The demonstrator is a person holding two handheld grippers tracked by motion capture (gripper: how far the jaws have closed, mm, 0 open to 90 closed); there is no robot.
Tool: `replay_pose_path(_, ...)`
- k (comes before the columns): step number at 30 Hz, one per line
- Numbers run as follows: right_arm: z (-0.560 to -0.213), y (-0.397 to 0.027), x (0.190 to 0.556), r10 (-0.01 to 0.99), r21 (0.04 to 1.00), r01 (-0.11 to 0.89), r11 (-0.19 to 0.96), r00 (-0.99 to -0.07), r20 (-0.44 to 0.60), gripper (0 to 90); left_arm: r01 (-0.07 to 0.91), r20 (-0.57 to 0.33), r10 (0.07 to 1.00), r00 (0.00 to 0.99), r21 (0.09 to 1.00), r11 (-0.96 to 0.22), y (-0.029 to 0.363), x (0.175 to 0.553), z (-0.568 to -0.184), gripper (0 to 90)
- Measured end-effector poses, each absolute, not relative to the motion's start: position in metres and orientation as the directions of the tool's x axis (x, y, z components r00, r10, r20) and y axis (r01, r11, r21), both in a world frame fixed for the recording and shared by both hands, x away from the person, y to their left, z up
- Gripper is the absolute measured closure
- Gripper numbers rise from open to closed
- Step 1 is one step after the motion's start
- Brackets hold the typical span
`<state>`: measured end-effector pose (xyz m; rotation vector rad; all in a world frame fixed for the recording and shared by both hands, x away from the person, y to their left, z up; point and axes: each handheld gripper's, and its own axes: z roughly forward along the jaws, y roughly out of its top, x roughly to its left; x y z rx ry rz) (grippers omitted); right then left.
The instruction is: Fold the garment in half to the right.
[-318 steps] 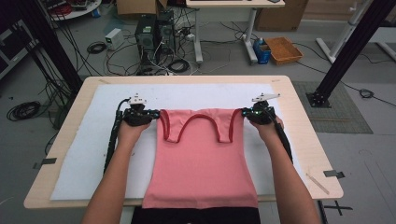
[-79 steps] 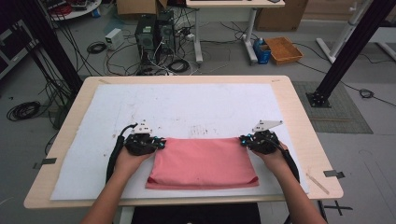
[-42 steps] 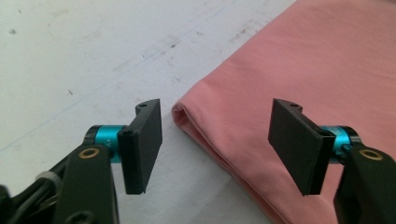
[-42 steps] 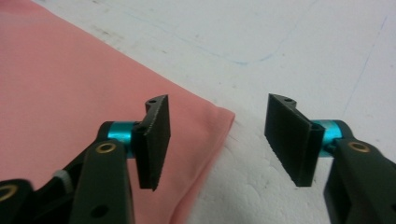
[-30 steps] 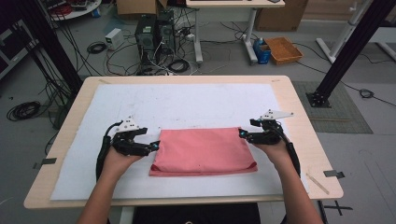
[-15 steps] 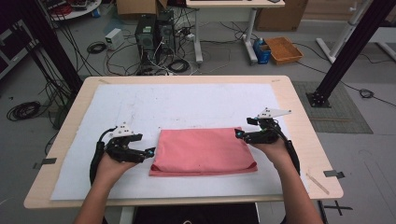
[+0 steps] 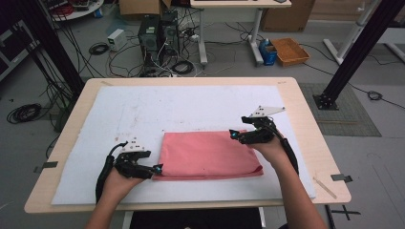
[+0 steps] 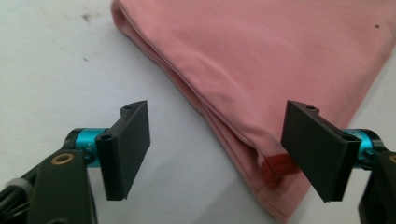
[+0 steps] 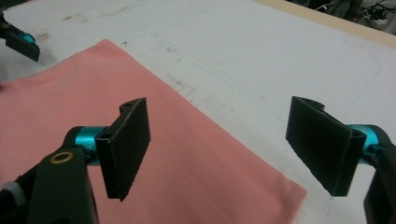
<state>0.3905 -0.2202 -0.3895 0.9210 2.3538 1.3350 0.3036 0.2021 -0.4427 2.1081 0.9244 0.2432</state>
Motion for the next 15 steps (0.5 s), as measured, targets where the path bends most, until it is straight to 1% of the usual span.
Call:
replay_pose_path(2,-0.390,-0.217,0.392,0.647,0.844,0.384,0.374,-0.761,0.060,21.7,0.545,-0.148,0.683,0.715,0.730,-0.413,0.200,0.301,-0.446,30.1)
replay_pose_path(8,-0.390,-0.213,0.393,0.645,0.843,0.379,0.381,-0.763,0.051,21.7,0.536,-0.110,0.707,0.699,0.735,-0.416,0.193,0.291,-0.446,36.9)
replay_pose_path(9,-0.390,-0.212,0.392,0.646,0.843,0.381,0.379,-0.761,0.053,21.7,0.534,-0.106,0.706,0.700,0.734,-0.419,0.192,0.288,-0.446,38.7)
replay_pose_path(11,-0.389,-0.211,0.392,0.645,0.843,0.378,0.382,-0.762,0.049,21.7,0.532,-0.112,0.696,0.709,0.733,-0.424,0.191,0.286,-0.445,46.8)
replay_pose_path(12,-0.389,-0.210,0.391,0.643,0.844,0.375,0.384,-0.764,0.047,21.7,0.537,-0.146,0.680,0.719,0.737,-0.410,0.189,0.279,-0.446,48.2)
replay_pose_path(15,-0.386,-0.204,0.390,0.637,0.841,0.372,0.392,-0.770,0.043,21.7,0.519,-0.120,0.685,0.718,0.748,-0.413,0.187,0.271,-0.448,47.5)
